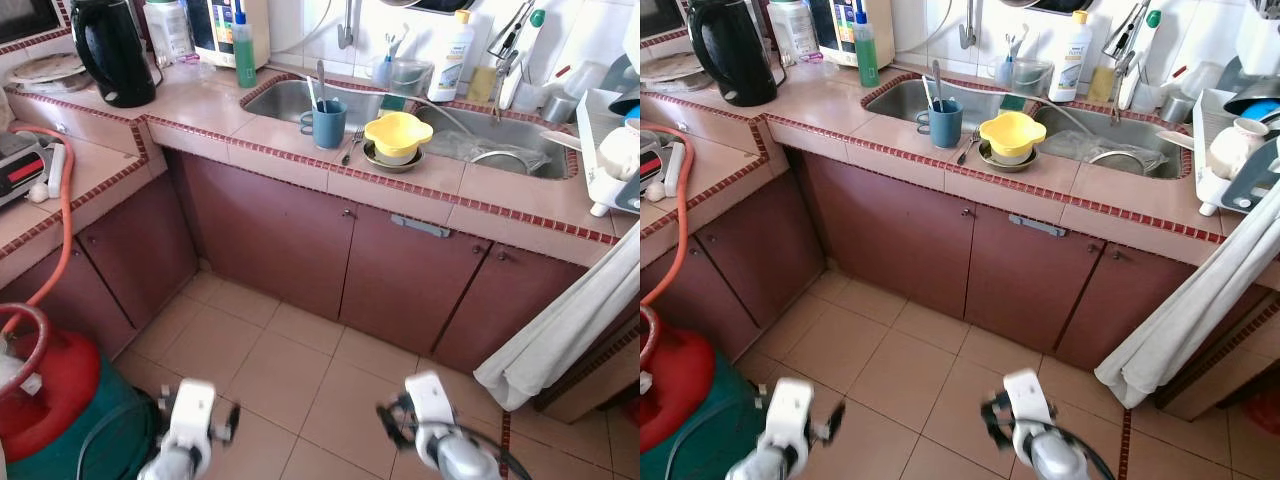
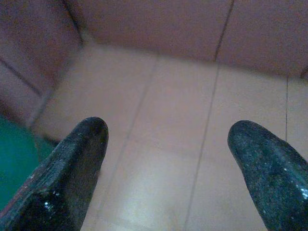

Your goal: Kitchen organization

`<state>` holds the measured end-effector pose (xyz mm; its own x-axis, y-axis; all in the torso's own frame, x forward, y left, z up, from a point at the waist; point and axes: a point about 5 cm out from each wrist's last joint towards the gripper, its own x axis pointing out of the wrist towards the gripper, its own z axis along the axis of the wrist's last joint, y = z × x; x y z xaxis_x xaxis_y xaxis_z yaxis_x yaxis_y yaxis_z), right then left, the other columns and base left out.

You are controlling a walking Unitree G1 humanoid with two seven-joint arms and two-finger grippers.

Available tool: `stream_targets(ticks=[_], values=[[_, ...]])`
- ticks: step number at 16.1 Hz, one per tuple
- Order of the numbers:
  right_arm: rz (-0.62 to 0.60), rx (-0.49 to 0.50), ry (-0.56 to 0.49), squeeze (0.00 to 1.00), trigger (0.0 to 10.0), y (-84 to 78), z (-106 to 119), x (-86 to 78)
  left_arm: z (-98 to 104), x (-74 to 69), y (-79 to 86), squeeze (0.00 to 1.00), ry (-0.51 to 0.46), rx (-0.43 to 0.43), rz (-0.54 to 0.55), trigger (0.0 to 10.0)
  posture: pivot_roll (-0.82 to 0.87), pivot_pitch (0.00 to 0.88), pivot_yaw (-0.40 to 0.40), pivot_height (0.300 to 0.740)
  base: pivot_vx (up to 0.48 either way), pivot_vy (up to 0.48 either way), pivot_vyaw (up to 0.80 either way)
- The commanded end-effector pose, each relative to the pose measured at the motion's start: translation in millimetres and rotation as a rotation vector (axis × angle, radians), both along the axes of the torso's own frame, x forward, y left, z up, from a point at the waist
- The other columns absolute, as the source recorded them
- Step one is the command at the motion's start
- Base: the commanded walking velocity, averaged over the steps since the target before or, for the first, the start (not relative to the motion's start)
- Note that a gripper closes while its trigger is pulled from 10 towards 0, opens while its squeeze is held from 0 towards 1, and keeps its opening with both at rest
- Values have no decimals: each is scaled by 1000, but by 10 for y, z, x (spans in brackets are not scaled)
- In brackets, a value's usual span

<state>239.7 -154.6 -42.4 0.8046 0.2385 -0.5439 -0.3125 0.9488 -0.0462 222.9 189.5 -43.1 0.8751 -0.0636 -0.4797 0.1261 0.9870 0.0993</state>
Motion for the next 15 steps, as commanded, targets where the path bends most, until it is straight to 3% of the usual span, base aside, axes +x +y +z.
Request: stream_targets(ticks=[1, 6, 7, 8, 9, 11, 12, 13, 14, 15], values=[[-4, 53, -108, 0, 10000, 84, 177, 190, 192, 187, -23, 0, -131, -37, 28, 10000, -72, 0, -4, 740, 0, 0, 0], [-49, 195, -308, 0, 10000, 137, 618, 572, 674, 498, -195, 0, -366, -168, -4, 10000, -78, 0, -10, 740, 0, 0, 0], [-52, 200, -331, 0, 10000, 135, 670, 607, 716, 519, -199, 169, -378, -179, -10, 10000, -78, 0, -10, 740, 0, 0, 0], [-51, 217, -370, 1000, 10000, 138, 757, 659, 790, 552, -196, 1000, -405, -197, -20, 10000, -80, 0, -15, 740, 0, 0, 0], [-31, 265, -427, 1000, 10000, 161, 894, 721, 906, 593, -188, 1000, -443, -216, -34, 10000, -82, 0, -16, 740, 0, 0, 0], [10, 293, -490, 1000, 10000, 183, 1088, 804, 1068, 643, -154, 1000, -496, -154, -68, 10000, -86, 0, -15, 740, 0, 0, 0], [21, 317, -513, 859, 10000, 185, 1157, 821, 1109, 655, -135, 0, -509, -141, -61, 10000, -87, 0, -14, 740, 0, 0, 0], [31, 342, -561, 0, 10000, 177, 1287, 842, 1198, 653, -111, 0, -538, -143, -45, 10000, -88, 0, -14, 740, 0, 0, 0], [44, 338, -582, 0, 10000, 178, 1335, 843, 1235, 646, -109, 0, -551, -146, -43, 10000, -88, 0, -14, 740, 0, 0, 0], [121, 247, -630, 0, 10000, 201, 1375, 796, 1287, 599, -167, 0, -580, -166, -86, 10000, -88, 0, -23, 740, 0, 0, 0]])
